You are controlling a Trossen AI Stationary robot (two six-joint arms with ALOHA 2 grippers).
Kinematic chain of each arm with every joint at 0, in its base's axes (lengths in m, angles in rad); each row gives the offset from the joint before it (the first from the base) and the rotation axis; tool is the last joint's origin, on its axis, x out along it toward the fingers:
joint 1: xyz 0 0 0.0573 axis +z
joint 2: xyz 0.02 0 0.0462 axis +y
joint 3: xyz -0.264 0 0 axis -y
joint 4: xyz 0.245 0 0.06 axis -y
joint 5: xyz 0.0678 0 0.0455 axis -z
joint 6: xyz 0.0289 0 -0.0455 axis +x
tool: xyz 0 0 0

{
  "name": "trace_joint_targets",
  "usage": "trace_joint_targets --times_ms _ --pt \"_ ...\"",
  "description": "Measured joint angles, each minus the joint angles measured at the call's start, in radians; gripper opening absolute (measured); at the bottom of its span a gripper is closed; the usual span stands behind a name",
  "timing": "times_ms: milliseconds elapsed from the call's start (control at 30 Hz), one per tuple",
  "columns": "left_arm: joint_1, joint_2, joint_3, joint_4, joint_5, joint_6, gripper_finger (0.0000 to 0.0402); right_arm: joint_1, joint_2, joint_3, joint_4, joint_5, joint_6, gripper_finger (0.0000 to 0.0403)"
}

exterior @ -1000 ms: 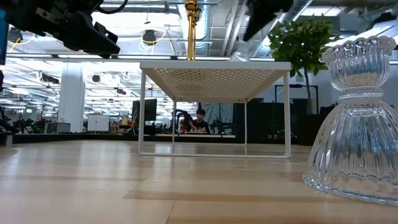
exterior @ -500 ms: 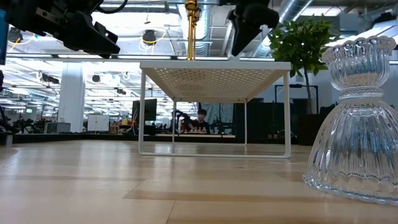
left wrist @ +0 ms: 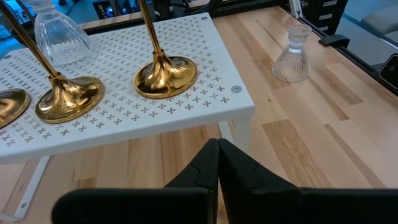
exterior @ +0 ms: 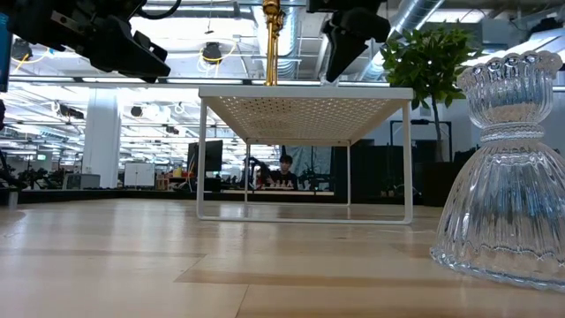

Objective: Pick & Place candle stick holders
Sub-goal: Put the top transparent candle holder on the shelf

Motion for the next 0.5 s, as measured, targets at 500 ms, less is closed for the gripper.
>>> trace_joint_targets --times_ms 500 --pt "0.000 0.000 0.000 0.000 0.000 0.000 0.0008 -0.005 0.002 -0.002 0.016 -0.013 0.005 0.0066"
